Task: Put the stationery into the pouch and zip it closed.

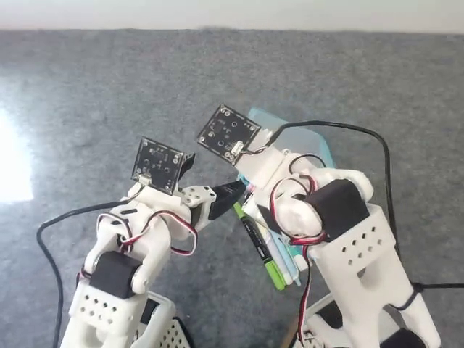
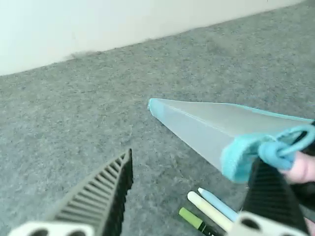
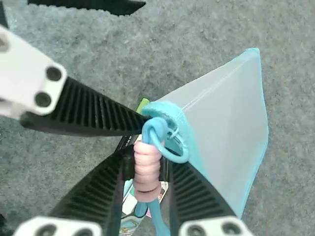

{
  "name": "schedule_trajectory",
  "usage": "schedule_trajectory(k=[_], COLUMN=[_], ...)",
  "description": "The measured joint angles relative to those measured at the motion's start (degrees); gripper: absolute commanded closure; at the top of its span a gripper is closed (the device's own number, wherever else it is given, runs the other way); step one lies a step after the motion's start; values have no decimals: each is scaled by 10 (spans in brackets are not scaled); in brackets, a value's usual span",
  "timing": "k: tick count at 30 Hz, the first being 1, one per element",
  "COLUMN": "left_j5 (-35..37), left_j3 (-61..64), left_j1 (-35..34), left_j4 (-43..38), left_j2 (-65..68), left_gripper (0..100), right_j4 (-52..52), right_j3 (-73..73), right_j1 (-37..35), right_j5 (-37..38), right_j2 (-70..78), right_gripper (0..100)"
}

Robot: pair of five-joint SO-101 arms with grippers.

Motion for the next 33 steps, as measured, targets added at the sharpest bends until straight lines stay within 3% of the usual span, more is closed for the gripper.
schedule_trajectory(k=[15,23,33], left_j5=[2,-1,-18], left_j3=[62,81,113], left_j1=[0,5,65], left_j4=[-57,-96,-118], left_j2=[0,-3,-4], left_gripper=[647,720,833], right_j4=[0,0,18], right_j3=[0,0,19], right_j1=[-4,-2,-34], right_j5=[0,0,-2], right_j2=[0,0,0], right_gripper=[992,992,992])
